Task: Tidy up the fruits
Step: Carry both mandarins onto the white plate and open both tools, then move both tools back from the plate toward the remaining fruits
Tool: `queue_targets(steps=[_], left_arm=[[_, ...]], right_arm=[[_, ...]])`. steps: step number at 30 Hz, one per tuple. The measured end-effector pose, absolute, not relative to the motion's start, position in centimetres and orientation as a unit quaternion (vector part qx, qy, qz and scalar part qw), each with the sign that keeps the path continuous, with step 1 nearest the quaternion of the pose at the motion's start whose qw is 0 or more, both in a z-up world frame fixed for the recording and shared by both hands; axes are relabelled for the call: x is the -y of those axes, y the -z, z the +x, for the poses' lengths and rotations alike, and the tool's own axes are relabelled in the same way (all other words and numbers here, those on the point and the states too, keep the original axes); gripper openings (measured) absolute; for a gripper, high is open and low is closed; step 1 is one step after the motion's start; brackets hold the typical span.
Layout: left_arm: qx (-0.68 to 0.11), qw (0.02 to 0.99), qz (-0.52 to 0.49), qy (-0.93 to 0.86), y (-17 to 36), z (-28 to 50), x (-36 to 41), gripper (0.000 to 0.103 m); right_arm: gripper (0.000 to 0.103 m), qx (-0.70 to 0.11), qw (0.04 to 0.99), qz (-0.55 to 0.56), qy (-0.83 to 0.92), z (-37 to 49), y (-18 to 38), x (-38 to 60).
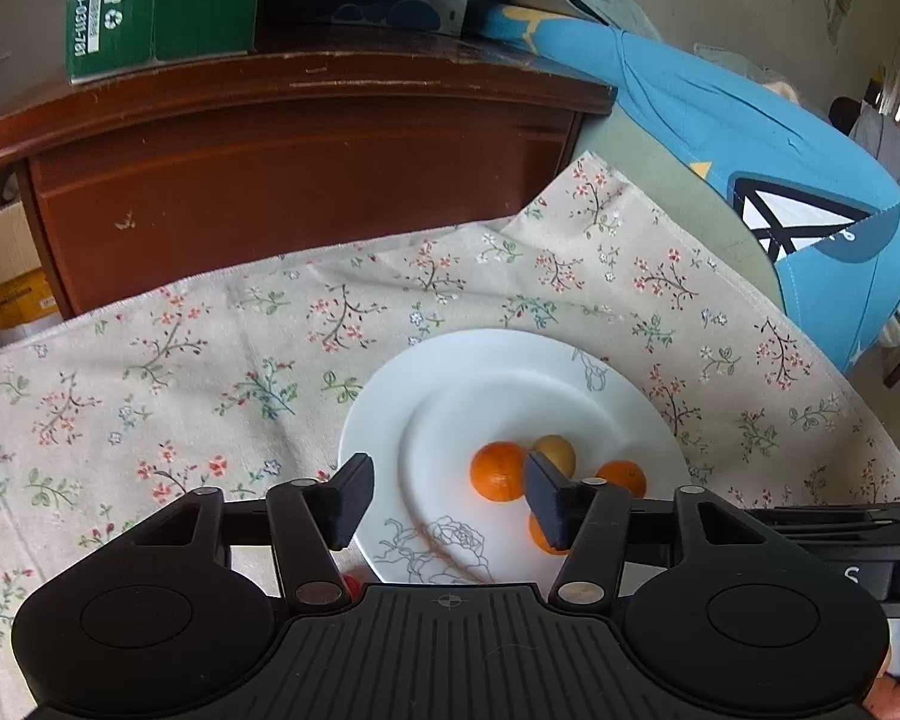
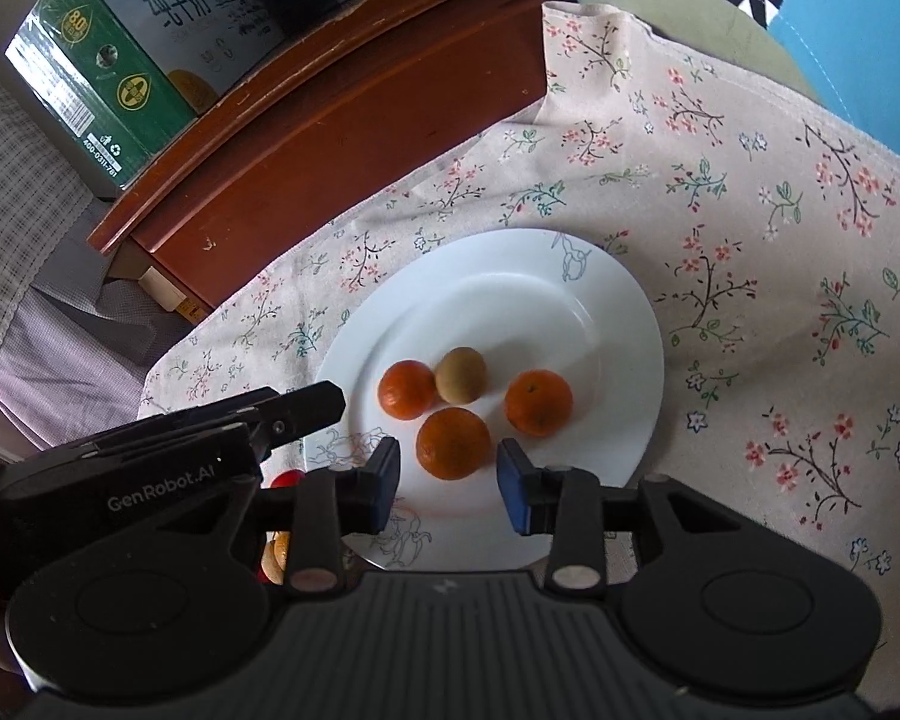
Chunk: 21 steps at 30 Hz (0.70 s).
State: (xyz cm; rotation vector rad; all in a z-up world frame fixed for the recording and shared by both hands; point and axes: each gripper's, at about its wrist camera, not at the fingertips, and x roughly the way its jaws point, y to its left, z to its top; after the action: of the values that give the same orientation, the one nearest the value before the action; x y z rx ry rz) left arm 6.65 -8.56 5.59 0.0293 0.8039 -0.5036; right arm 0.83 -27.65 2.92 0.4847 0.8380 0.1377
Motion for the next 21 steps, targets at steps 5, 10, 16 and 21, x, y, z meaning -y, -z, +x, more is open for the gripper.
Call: queue_targets(steps=[5, 10, 16, 21], left_arm=[[-0.386, 0.894, 0.010, 0.227, -6.7, 6.7, 7.5, 0.071], [-0.390, 0.895, 0.020, 0.213, -6.9, 6.5, 6.6, 0.072], [-0.384, 0.902, 0.021, 0.197, -7.7, 5.7, 5.0, 0.082], [-0.374, 0.909, 0.011, 0.181, -8.3, 5.1, 3.1, 0.083]], right_arm=[[0.043, -0.391, 0.890, 0.221, -0.084, 0.7, -3.3, 27.0], [0.056, -0.390, 0.892, 0.208, -0.096, 0.4, -3.4, 26.1], [0.058, -0.393, 0.891, 0.201, -0.111, 0.0, -3.2, 25.3], [0.060, -0.393, 0.889, 0.197, -0.125, -0.3, -3.2, 24.6]])
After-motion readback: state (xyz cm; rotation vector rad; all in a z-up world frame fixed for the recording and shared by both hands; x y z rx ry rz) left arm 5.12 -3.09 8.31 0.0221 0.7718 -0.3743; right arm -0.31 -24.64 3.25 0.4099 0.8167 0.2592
